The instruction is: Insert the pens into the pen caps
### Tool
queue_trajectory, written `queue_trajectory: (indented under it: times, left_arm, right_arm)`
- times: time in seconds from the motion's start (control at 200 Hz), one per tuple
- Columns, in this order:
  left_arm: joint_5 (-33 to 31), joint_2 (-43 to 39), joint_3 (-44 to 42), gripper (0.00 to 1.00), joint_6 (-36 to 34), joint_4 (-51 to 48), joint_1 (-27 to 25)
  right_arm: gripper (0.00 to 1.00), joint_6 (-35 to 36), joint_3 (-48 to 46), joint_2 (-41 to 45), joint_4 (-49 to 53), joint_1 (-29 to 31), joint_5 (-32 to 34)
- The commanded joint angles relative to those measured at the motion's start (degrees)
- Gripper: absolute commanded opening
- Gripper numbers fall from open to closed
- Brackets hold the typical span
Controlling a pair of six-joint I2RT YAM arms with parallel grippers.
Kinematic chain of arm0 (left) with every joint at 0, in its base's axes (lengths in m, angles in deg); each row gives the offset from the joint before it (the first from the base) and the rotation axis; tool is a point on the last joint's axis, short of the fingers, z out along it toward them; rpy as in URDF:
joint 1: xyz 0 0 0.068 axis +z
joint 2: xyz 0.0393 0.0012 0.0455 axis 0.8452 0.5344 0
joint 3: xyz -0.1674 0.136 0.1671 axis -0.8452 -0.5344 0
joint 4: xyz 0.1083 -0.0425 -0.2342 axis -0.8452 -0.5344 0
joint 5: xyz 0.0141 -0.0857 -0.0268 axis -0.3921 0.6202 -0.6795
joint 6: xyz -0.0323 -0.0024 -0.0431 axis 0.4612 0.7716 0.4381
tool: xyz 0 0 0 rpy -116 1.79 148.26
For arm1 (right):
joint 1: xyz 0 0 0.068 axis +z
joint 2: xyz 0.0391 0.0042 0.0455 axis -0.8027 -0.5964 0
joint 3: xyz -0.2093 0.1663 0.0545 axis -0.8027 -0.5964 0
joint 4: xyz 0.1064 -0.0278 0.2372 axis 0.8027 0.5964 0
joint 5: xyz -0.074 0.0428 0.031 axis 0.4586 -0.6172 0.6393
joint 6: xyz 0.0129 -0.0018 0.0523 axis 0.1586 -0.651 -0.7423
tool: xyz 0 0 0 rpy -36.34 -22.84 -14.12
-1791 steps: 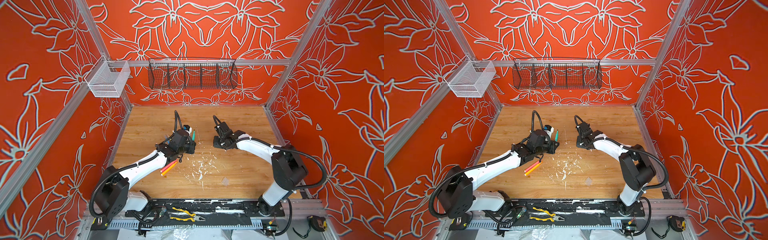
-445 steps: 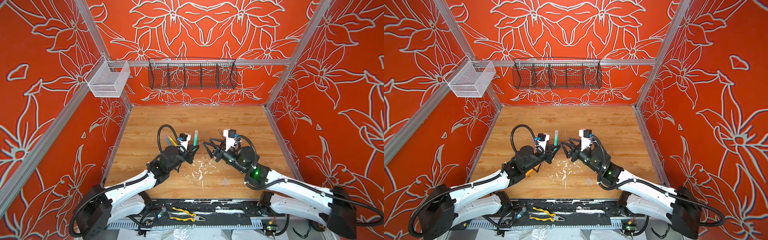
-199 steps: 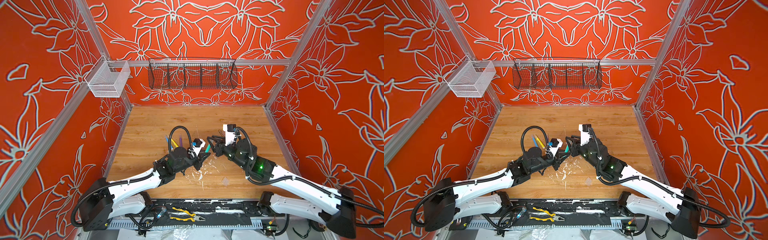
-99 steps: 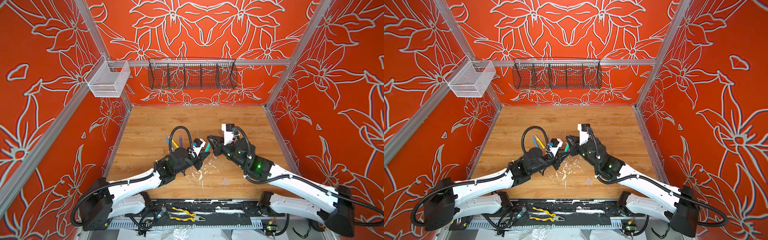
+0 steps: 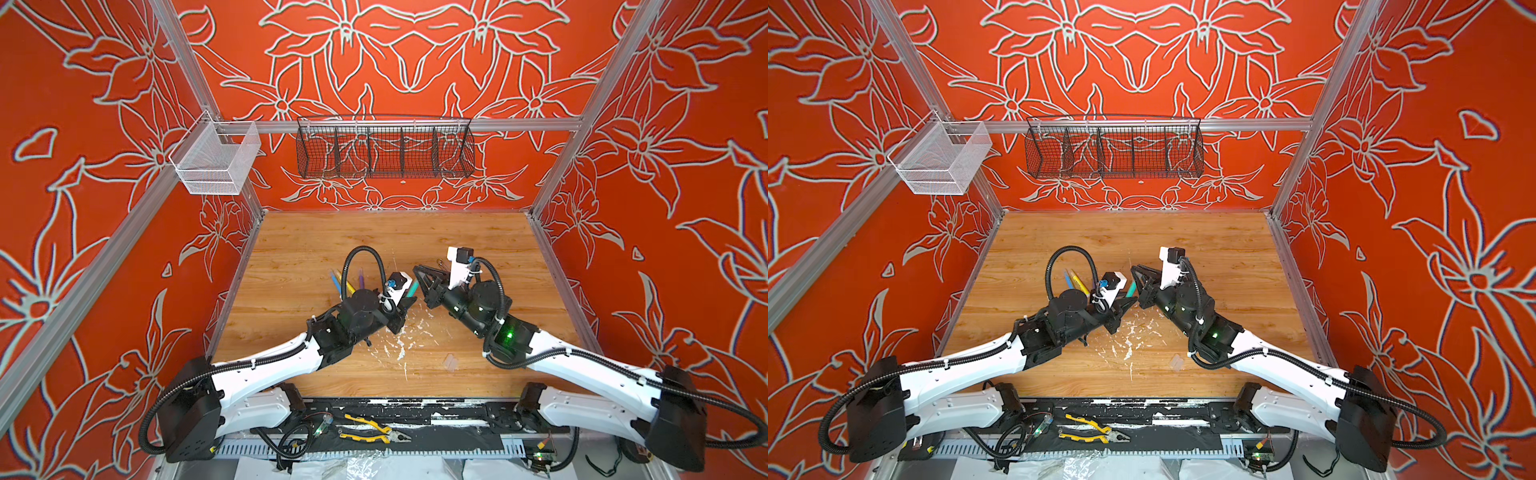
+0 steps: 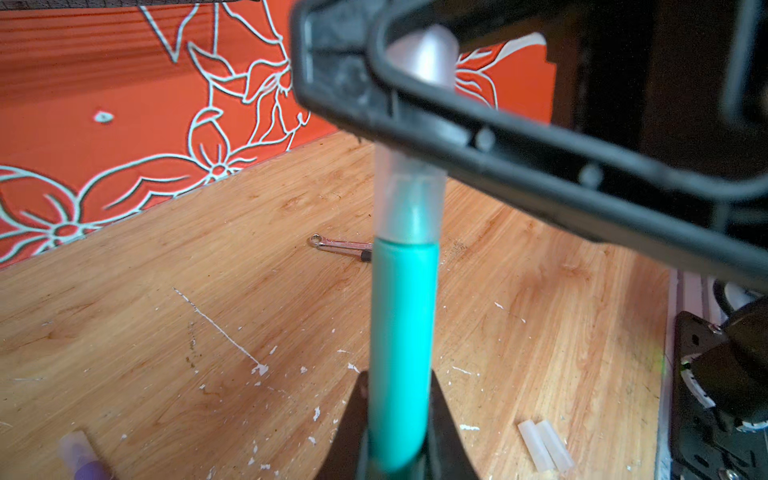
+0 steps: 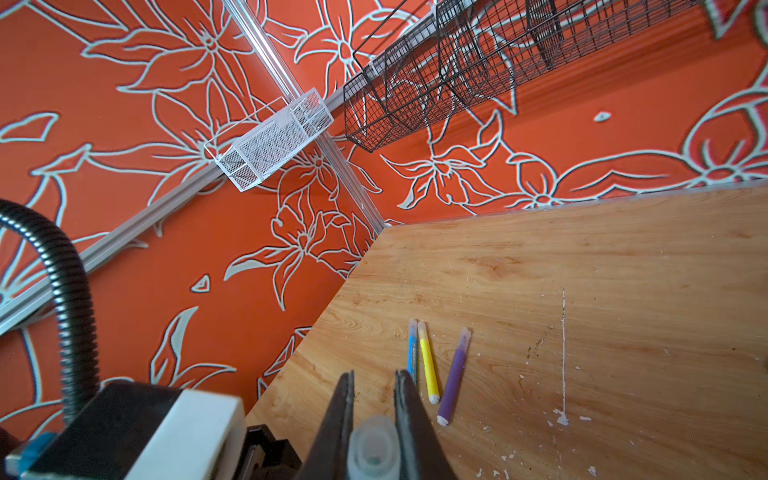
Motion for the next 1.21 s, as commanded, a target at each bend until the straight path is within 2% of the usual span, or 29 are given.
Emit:
queue_trajectory:
  times: [0.0, 0.245, 0.57, 0.721, 0.941, 1.201]
  left_arm:
    - [-8.00, -1.31, 3.68, 0.00, 2.82, 8.34, 3.03]
    - [-9.63, -1.50, 4.16, 0.00, 3.43, 7.25, 3.21]
    - [-11.22, -3.92, 4.56, 0.00, 4.32, 6.06, 3.55]
    - [-11.97, -4.05, 4.66, 0.00, 5.41, 5.63, 4.37]
    - [-9.41, -4.60, 6.25, 0.00, 8.73, 6.33, 9.09]
    - [-9.01, -6.08, 10.45, 0.00, 7.36, 4.32, 10.20]
  right_arm:
    - [0.00, -1.76, -2.20, -1.96, 4.59, 4.79, -5.79]
    - [0.00, -1.62, -0.91, -7.60, 3.32, 9.40, -3.73]
    - [0.00, 0.38, -0.79, -9.50, 1.85, 14.38, 0.69]
    - [0.00, -0.26, -1.20, -10.09, 0.86, 14.73, 1.26]
    - [0.00, -0.94, -1.78, -9.87, 0.58, 14.83, 2.05]
    - [0.00, -2.33, -1.98, -9.58, 1.61, 14.87, 2.88]
